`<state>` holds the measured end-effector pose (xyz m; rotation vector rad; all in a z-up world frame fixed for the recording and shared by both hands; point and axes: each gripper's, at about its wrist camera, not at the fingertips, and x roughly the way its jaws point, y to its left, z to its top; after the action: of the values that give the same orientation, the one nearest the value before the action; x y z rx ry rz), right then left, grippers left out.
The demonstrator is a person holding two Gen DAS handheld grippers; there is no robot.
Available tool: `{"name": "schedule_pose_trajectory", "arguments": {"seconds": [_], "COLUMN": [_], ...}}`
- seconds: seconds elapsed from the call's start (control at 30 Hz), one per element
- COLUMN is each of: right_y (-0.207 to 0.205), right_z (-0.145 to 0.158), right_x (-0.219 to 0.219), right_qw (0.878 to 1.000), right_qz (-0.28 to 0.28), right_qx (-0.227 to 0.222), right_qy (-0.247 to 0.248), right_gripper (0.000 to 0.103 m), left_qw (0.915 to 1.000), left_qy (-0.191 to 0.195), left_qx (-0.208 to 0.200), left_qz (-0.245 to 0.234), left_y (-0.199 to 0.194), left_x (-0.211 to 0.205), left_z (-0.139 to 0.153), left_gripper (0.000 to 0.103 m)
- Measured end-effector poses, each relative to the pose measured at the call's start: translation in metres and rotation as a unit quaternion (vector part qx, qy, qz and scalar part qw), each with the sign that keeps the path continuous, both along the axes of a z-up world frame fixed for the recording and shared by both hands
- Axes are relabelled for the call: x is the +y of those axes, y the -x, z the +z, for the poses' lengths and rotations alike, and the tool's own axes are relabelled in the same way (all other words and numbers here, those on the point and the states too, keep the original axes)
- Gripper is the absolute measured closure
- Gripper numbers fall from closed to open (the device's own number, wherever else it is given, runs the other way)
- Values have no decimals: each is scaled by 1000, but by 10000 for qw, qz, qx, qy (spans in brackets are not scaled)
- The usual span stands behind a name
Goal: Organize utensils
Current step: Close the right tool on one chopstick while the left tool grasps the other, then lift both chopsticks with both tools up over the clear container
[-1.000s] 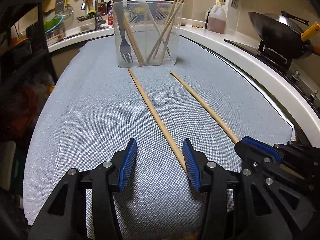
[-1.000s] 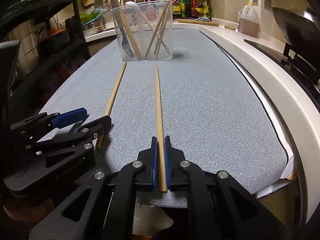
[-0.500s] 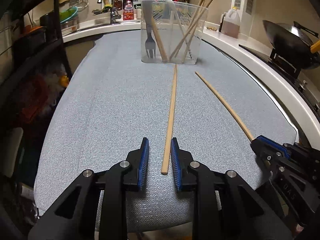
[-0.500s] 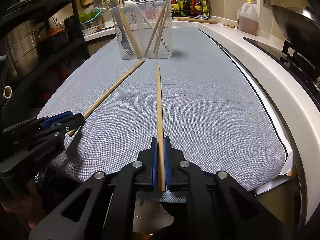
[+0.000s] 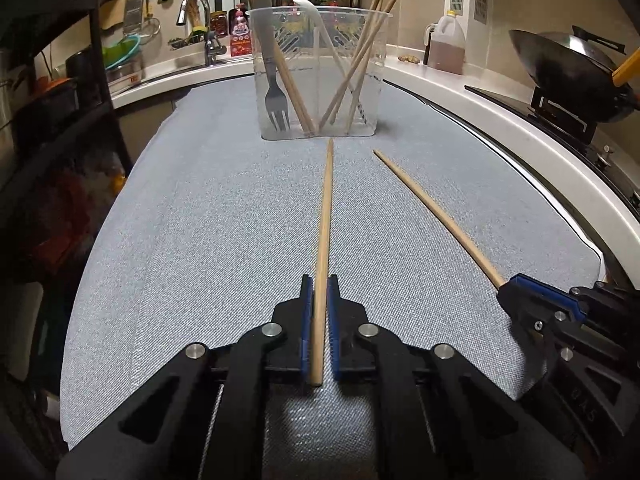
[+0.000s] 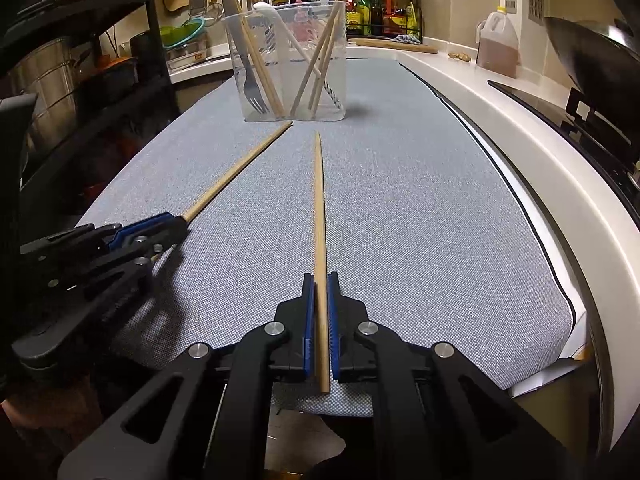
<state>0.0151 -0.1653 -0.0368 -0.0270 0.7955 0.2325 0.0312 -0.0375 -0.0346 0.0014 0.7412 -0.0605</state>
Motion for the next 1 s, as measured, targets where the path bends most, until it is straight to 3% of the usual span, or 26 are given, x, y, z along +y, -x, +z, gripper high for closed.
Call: {"name": "schedule_pose_trajectory", "arguments": {"seconds": [0.2, 1.0], "right_y": [4, 1], "right_z": [-1, -1], "right_x": [-12, -10], "right_qw": [9990, 9996], "right_qz": [-436, -279], "right_qx": [-52, -45], "right_qy": [-9, 40], "right_gripper": [97, 96], "left_qw": [9993, 9997], "left_qy": [201, 5], "left_qx": [134, 4], "left_qz": [300, 241], "left_y": [14, 12], "left_x": [17, 7], "left_z": [2, -1], "left_gripper": [96, 96]}}
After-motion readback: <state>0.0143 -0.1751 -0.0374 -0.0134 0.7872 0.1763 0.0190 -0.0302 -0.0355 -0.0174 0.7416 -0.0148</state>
